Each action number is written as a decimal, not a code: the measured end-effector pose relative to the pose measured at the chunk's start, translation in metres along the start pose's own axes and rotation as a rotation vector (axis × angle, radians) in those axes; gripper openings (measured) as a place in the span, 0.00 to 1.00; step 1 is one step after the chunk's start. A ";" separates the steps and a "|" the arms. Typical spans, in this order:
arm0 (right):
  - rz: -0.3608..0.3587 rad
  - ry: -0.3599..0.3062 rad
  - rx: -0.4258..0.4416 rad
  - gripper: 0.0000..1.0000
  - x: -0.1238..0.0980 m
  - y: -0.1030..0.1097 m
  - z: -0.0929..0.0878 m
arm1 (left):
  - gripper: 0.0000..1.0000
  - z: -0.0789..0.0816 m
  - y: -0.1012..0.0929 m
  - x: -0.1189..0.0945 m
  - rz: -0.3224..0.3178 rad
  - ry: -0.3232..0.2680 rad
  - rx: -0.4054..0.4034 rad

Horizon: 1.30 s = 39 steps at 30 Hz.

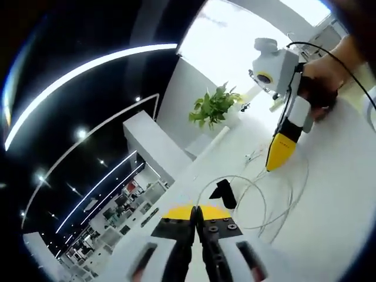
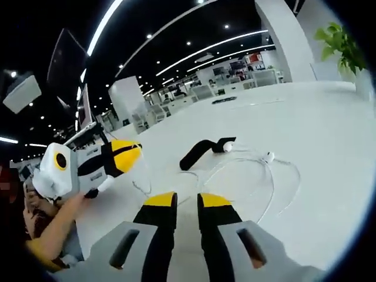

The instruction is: Peel open the Velcro strap on the desktop, arrange the wired earphones neatly onto it, and close the Velcro strap to secure them.

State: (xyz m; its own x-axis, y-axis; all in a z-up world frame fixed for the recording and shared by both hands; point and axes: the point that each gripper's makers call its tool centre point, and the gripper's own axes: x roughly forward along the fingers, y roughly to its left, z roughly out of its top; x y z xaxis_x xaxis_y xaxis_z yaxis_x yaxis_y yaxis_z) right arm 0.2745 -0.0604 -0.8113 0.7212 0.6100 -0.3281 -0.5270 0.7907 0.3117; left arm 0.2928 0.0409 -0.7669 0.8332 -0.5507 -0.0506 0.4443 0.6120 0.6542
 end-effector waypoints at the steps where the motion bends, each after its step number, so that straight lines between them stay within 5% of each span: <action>1: -0.003 0.005 0.000 0.16 0.000 0.000 -0.001 | 0.06 -0.001 0.000 0.000 -0.002 0.003 0.001; 23: -0.007 0.044 0.061 0.16 0.013 0.007 -0.001 | 0.06 -0.004 -0.008 -0.002 -0.036 0.020 -0.007; 39: -0.025 0.030 0.003 0.07 0.013 0.011 -0.002 | 0.06 0.002 -0.011 -0.003 -0.034 0.018 0.012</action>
State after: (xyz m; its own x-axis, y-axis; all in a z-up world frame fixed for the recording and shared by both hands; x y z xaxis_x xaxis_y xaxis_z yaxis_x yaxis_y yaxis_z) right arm 0.2774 -0.0431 -0.8139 0.7204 0.5914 -0.3623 -0.5074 0.8056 0.3060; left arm 0.2845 0.0348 -0.7726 0.8237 -0.5605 -0.0862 0.4683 0.5866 0.6608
